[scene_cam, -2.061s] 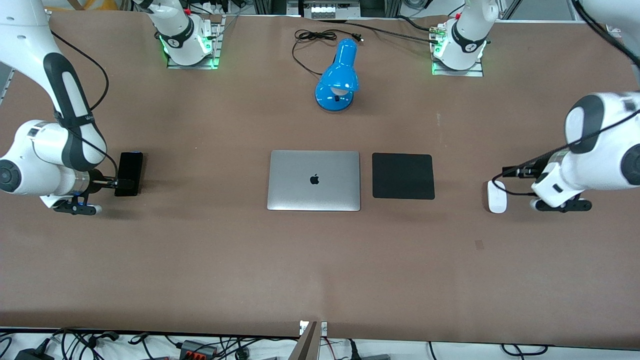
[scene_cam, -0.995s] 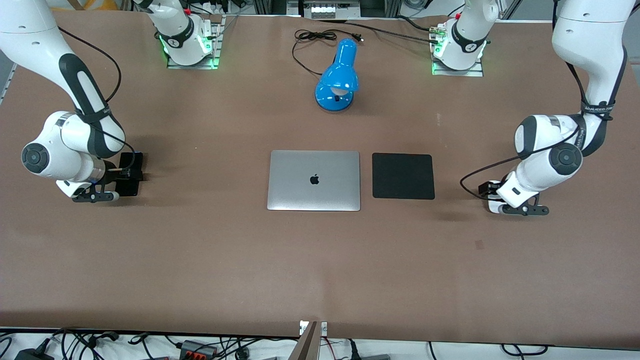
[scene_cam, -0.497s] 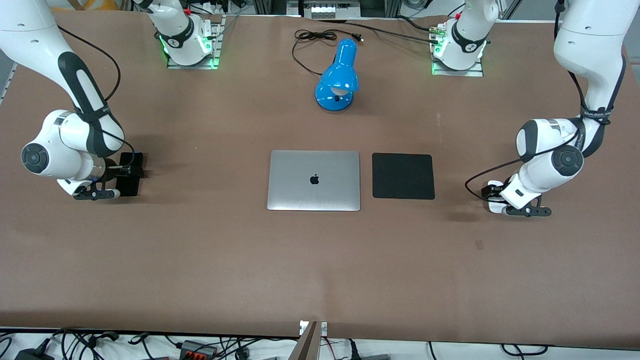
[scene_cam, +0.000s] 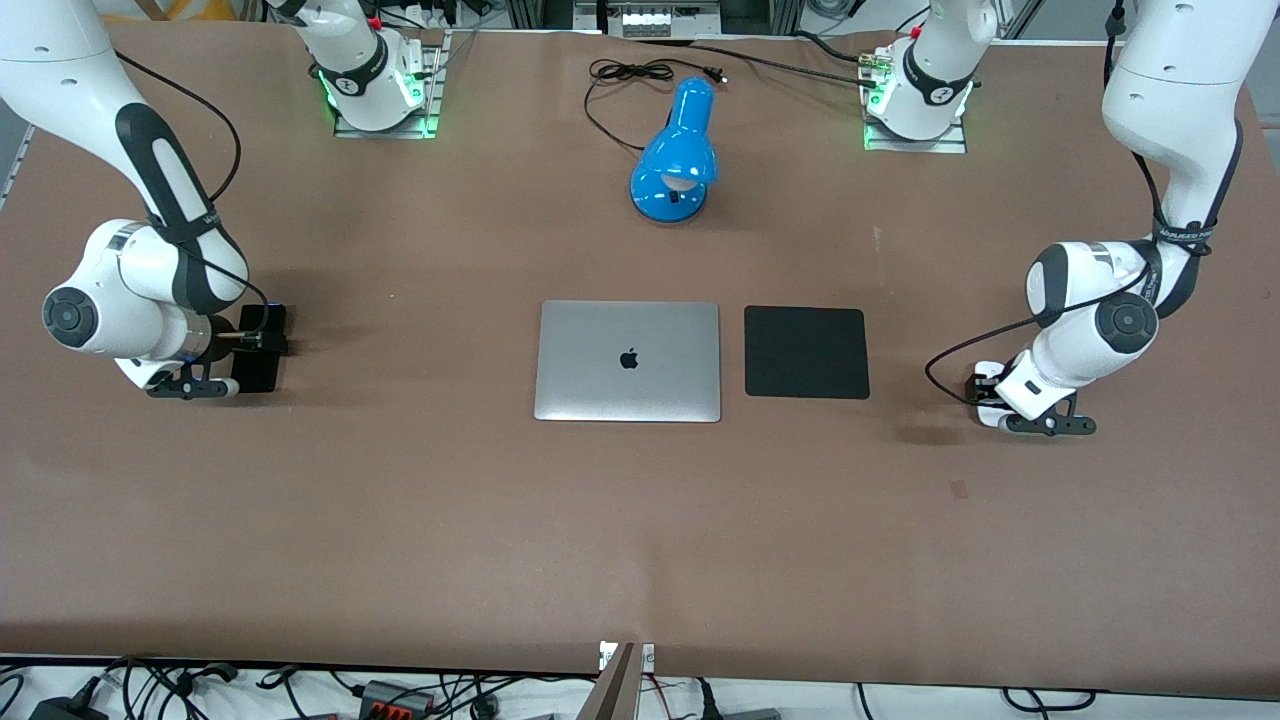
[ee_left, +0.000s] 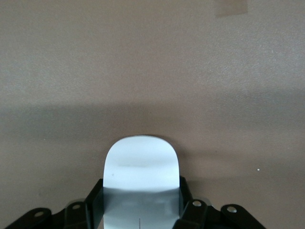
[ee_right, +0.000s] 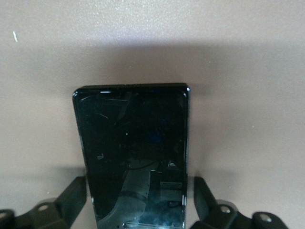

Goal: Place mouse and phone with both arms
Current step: 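Grasp the black phone with the right gripper while the left gripper grasps the mouse, then carry the phone beside the laptop while the left gripper carries the mouse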

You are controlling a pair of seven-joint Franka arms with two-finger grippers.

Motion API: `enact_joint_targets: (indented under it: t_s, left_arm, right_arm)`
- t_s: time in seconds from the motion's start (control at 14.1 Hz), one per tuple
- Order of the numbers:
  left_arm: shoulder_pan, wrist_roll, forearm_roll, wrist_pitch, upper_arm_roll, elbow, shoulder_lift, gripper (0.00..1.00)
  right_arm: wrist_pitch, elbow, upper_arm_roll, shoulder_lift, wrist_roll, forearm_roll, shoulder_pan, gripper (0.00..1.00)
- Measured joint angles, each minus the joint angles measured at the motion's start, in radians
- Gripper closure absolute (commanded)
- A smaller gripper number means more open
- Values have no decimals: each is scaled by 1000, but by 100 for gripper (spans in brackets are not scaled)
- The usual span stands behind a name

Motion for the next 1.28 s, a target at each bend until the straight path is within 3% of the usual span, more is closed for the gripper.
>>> enact_joint_targets:
  t_s: [0.14, 0.21, 0.57, 0.78, 0.99, 1.28]
  left_arm:
    - [0, 1, 0, 0, 0, 0, 0, 64]
    - [0, 1, 0, 0, 0, 0, 0, 64]
    - [0, 1, 0, 3, -6, 10, -6, 64]
    - [0, 1, 0, -43, -8, 35, -22, 64]
    - [-5, 4, 0, -215, -14, 118, -44, 64]
    - [-8, 11, 0, -455, -47, 261, -55, 64]
  right_arm:
    - [-8, -1, -1, -12, 1, 0, 0, 63]
    - [-9, -3, -1, -11, 1, 0, 0, 68]
    - [-18, 0, -1, -11, 2, 0, 1, 71]
    - [-163, 71, 14, -22, 2, 0, 4, 71]
    - [-329, 197, 58, -42, 5, 2, 41, 71]
    - [-349, 233, 74, -44, 79, 51, 166, 71]
